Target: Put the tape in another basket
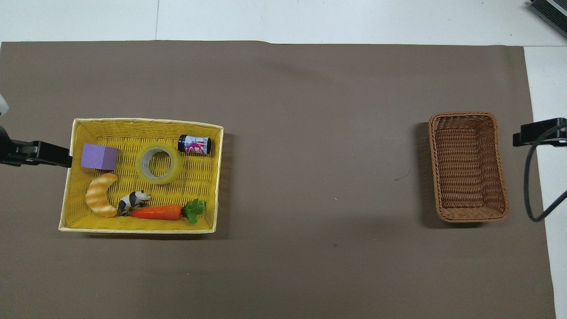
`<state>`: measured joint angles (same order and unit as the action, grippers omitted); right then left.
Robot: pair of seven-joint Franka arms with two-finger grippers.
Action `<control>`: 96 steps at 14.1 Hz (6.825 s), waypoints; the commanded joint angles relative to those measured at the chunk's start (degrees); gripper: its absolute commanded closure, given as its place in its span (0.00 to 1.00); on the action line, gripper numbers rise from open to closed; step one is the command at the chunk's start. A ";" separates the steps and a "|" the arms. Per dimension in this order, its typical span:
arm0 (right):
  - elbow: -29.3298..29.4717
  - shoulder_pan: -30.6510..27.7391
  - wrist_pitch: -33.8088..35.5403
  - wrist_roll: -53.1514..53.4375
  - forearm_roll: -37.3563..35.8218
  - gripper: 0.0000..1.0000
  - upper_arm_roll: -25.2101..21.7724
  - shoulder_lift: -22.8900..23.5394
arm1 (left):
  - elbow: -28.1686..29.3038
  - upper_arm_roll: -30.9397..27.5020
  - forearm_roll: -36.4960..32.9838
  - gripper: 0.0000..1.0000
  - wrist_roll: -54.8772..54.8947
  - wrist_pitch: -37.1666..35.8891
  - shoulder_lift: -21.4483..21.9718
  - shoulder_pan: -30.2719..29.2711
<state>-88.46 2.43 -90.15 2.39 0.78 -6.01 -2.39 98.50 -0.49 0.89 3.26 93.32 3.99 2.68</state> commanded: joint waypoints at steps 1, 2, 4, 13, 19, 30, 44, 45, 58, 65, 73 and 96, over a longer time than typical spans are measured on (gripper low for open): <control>-0.83 -0.41 0.06 -0.63 0.19 0.00 0.29 -0.95 | 5.11 -0.12 0.51 0.00 -0.19 4.41 2.25 2.31; -0.83 -0.41 0.15 -0.63 0.19 0.00 0.29 -0.95 | 5.38 -0.12 0.51 0.00 -0.62 5.72 1.90 3.11; -0.83 -0.41 0.06 -0.63 0.10 0.00 0.29 -0.86 | 7.57 -0.12 0.43 0.00 -1.51 7.57 2.07 3.29; -0.83 -0.41 0.06 -0.63 0.19 0.00 0.29 -0.86 | 21.28 -0.12 0.51 0.00 -1.68 25.41 -1.26 5.31; -0.83 -0.41 0.06 -0.63 0.19 0.00 0.29 -0.95 | 23.56 -0.04 0.60 0.16 -3.52 36.58 -12.43 5.14; -0.83 -0.41 0.06 -0.63 0.19 0.00 0.29 -0.95 | 12.36 -0.12 0.60 1.00 -6.60 22.21 -11.64 4.88; -0.83 -0.41 0.06 -0.63 0.19 0.00 0.29 -0.95 | -0.95 1.45 0.60 1.00 -14.30 0.89 -4.26 6.89; -0.83 -0.41 0.06 -0.63 0.19 0.00 0.29 -0.95 | -0.51 1.72 0.69 1.00 -17.21 1.25 -3.82 7.77; -5.57 1.59 -2.83 5.14 14.24 0.00 10.75 -1.65 | 13.64 2.16 26.78 1.00 -21.63 29.17 -0.91 24.46; -14.36 4.51 -13.54 6.57 29.80 0.00 11.10 -1.47 | 15.93 2.07 37.24 1.00 -21.89 41.39 -1.27 33.07; -19.99 6.62 -19.10 5.69 35.79 0.00 11.02 -2.88 | 14.09 2.95 44.63 1.00 -21.90 48.80 -2.41 36.51; -18.15 4.42 -16.72 4.73 37.98 1.00 10.58 -1.74 | 11.27 3.57 47.89 0.00 -24.36 51.62 -4.00 35.55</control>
<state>-106.69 7.97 -107.78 8.07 38.30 4.45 -3.70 110.20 3.38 48.33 -20.55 145.35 -0.55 38.59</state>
